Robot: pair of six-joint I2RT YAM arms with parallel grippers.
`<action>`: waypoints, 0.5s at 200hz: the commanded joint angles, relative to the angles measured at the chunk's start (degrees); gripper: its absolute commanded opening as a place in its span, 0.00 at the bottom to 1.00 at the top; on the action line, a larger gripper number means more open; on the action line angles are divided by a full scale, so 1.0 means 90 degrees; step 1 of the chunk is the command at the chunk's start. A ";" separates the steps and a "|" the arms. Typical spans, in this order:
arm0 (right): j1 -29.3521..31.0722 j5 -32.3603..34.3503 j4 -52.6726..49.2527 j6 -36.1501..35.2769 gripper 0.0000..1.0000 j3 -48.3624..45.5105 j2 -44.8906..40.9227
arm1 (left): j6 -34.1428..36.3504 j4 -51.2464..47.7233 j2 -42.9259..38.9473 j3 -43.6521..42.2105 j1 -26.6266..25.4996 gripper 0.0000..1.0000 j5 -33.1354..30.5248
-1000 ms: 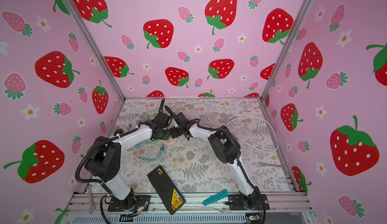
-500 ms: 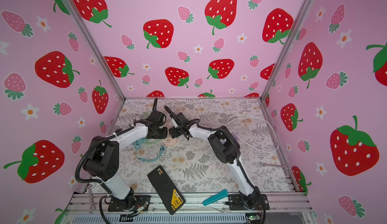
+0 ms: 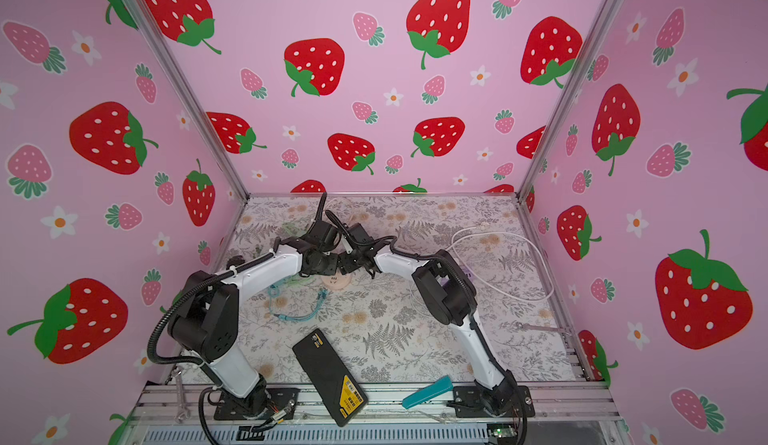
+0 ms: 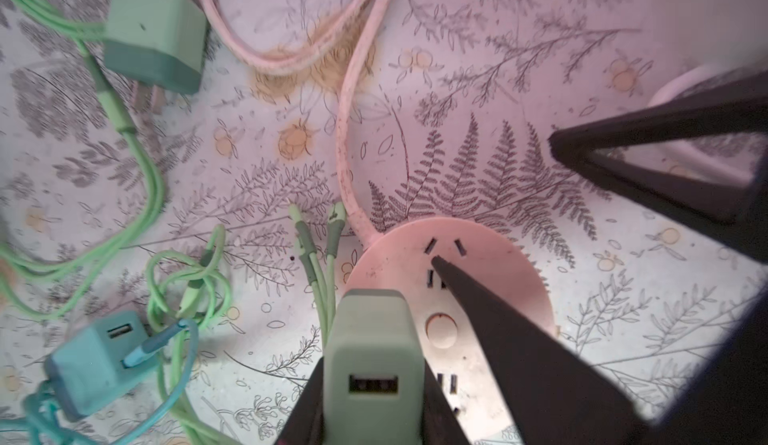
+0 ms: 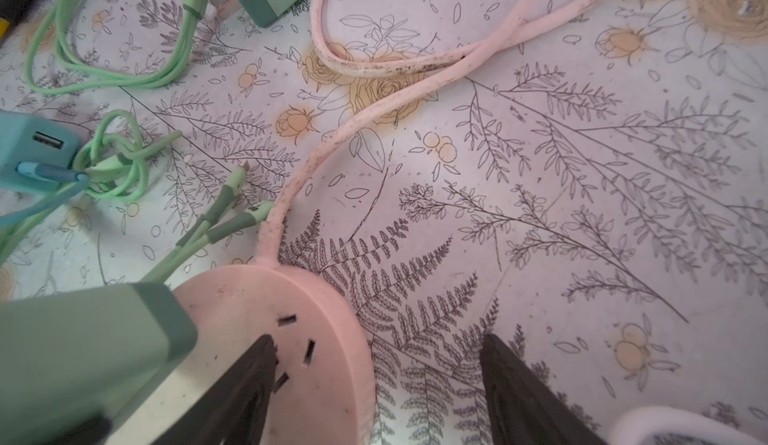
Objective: Pull the plug off the socket
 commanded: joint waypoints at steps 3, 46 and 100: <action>-0.0072 0.1003 -0.2215 -0.0390 0.78 -0.0566 0.1168 | 0.0123 -0.0103 -0.0036 0.0403 -0.0161 0.10 -0.0642; -0.0075 0.1003 -0.2233 -0.0390 0.79 -0.0550 0.1170 | -0.0011 -0.0108 -0.0097 0.0372 -0.0053 0.10 -0.0429; -0.0075 0.0933 -0.2190 -0.0351 0.79 -0.0574 0.1081 | -0.0206 -0.0049 -0.0621 0.0125 0.0351 0.10 0.0352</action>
